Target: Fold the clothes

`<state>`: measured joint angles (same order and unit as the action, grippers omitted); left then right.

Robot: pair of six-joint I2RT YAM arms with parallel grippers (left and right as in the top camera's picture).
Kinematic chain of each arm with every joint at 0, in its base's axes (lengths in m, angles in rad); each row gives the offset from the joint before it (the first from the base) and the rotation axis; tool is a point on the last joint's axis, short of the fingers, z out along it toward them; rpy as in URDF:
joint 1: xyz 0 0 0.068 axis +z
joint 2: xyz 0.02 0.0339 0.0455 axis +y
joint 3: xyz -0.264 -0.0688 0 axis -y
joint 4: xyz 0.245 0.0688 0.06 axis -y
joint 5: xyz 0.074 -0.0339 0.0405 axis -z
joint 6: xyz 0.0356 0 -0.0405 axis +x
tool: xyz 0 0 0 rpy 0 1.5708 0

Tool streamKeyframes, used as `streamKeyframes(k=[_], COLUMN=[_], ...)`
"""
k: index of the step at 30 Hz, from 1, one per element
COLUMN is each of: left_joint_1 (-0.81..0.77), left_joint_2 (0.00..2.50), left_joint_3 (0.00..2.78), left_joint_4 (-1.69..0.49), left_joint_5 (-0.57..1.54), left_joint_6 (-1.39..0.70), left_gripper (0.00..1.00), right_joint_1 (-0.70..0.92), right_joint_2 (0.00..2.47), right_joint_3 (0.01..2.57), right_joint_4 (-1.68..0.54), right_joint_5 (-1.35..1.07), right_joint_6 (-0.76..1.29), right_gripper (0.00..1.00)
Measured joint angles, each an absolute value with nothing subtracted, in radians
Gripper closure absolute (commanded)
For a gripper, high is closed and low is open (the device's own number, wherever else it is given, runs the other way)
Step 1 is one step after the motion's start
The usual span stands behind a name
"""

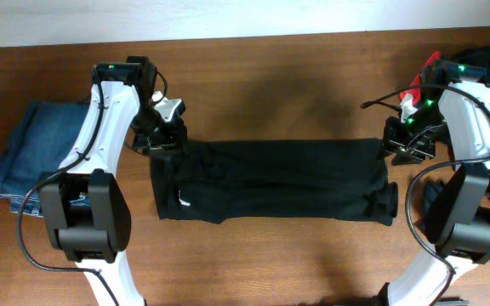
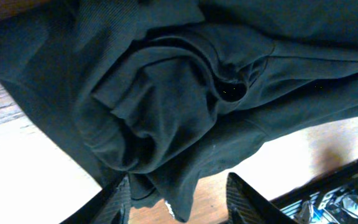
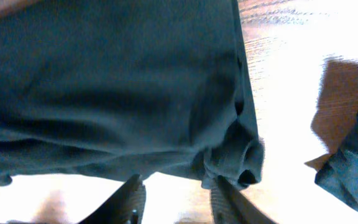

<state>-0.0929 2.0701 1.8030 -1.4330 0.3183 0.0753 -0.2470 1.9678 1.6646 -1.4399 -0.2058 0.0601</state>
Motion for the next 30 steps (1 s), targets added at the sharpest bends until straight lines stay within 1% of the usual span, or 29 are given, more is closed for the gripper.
streamKeyframes(k=[5, 6, 7, 8, 9, 11, 12, 13, 14, 17, 19, 21, 25, 30], left_joint_1=[-0.093, -0.093, -0.093, -0.094, -0.097, -0.103, -0.108, -0.115, -0.129, -0.182, -0.223, -0.269, -0.345, -0.376], left_joint_2=[2.07, 2.07, 2.07, 2.07, 2.07, 2.07, 2.07, 2.07, 2.07, 2.07, 2.07, 2.07, 2.07, 2.07], left_joint_3=[1.803, 1.803, 1.803, 1.803, 1.803, 1.803, 1.803, 1.803, 1.803, 1.803, 1.803, 1.803, 1.803, 1.803], left_joint_4=[-1.434, -1.427, -1.416, -1.406, -1.389, -1.362, -1.353, -1.345, -1.336, -1.319, -1.317, -1.312, -1.293, -1.29], left_joint_5=[0.302, 0.301, 0.3, 0.298, 0.298, 0.298, 0.299, 0.302, 0.307, 0.308, 0.31, 0.31, 0.289, 0.256], left_joint_6=[0.075, 0.075, 0.075, 0.075, 0.075, 0.076, 0.08, 0.075, 0.074, 0.079, 0.079, 0.079, 0.061, 0.032], left_gripper=[0.49, 0.49, 0.49, 0.51, 0.55, 0.73, 0.83, 0.89, 0.91, 0.93, 0.92, 0.92, 0.92, 0.92], right_joint_1=[-0.247, -0.247, -0.246, -0.245, -0.244, -0.239, -0.236, -0.236, -0.236, -0.245, -0.263, -0.293, -0.359, -0.425], right_joint_2=[1.968, 1.968, 1.968, 1.968, 1.968, 1.968, 1.968, 1.968, 1.968, 1.968, 1.968, 1.968, 1.962, 1.961], right_joint_3=[1.665, 1.665, 1.665, 1.665, 1.665, 1.665, 1.665, 1.665, 1.665, 1.665, 1.665, 1.662, 1.589, 1.429], right_joint_4=[-1.428, -1.425, -1.421, -1.417, -1.41, -1.397, -1.383, -1.373, -1.368, -1.364, -1.364, -1.361, -1.312, -1.207], right_joint_5=[-0.202, -0.203, -0.203, -0.203, -0.204, -0.204, -0.205, -0.207, -0.208, -0.215, -0.219, -0.224, -0.266, -0.336], right_joint_6=[0.06, 0.06, 0.06, 0.061, 0.061, 0.06, 0.056, 0.056, 0.057, 0.057, 0.057, 0.052, 0.025, -0.013], right_gripper=[0.56, 0.47, 0.42, 0.38, 0.33, 0.23, 0.21, 0.18, 0.16, 0.1, 0.03, 0.0, 0.01, 0.01])
